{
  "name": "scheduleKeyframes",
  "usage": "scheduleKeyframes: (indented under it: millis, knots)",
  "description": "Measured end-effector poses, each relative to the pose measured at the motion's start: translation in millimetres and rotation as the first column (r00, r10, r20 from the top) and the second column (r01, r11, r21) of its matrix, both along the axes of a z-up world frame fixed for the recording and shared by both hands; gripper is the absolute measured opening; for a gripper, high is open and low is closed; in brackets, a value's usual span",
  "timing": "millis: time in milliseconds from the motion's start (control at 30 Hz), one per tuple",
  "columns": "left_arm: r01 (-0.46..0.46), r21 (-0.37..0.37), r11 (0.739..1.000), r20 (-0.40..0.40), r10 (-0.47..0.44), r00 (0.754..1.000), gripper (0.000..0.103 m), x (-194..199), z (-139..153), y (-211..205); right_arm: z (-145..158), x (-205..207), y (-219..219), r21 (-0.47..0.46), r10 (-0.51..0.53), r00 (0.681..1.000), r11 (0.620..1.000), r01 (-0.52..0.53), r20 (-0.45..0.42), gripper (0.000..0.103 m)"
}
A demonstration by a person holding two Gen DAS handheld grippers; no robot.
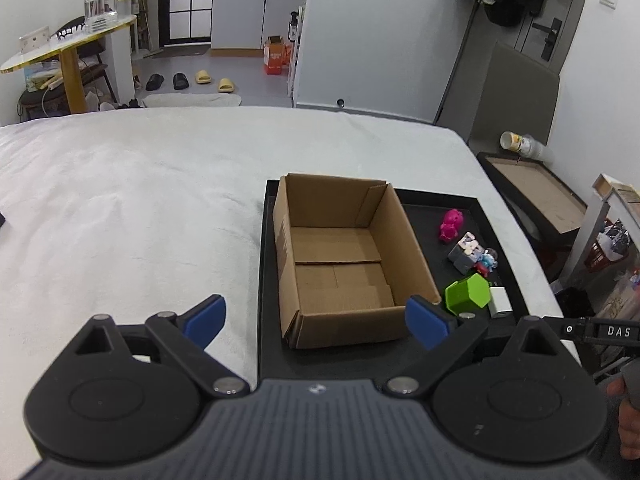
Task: Organize rigid objects
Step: 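Reach the right gripper down to the brown-haired doll and close on it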
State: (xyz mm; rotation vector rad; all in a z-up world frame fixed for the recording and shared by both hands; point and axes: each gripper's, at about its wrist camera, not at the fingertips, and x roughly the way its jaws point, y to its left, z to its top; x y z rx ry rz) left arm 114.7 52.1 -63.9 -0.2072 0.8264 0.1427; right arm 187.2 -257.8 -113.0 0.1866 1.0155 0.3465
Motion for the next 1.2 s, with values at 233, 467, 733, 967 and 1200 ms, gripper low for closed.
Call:
scheduleKeyframes:
  millis: [233, 467, 733, 967, 1200]
  knots:
    - [-0.047, -0.034, 0.998, -0.057, 0.045, 0.997, 0.088, 22.2, -24.6, 8.8, -19.9, 20.9, 0.2, 0.031, -0.004, 0.996, 1.0, 0.006, -0.084, 0.094]
    - [-0.108, -0.072, 0.992, -0.113, 0.099, 0.989, 0.072, 43.5, -49.2, 18.5, -40.9, 49.4, 2.5, 0.024, -0.008, 0.989, 1.0, 0.012, -0.15, 0.094]
    - [-0.142, -0.077, 0.987, -0.17, 0.128, 0.977, 0.058, 71.5, -73.0, 23.7, -76.5, 81.3, 7.8, 0.024, -0.012, 0.976, 1.0, 0.018, -0.218, 0.094]
    - [-0.137, -0.061, 0.989, -0.23, 0.12, 0.966, 0.054, 94.0, -92.6, 25.0, -100.7, 89.0, 14.9, 0.034, 0.029, 0.96, 0.999, -0.02, -0.279, 0.083]
    - [-0.154, -0.067, 0.986, -0.266, 0.131, 0.955, 0.045, 107.2, -106.7, 32.9, -114.2, 94.5, 25.0, -0.001, 0.05, 0.947, 0.999, -0.053, -0.317, 0.082]
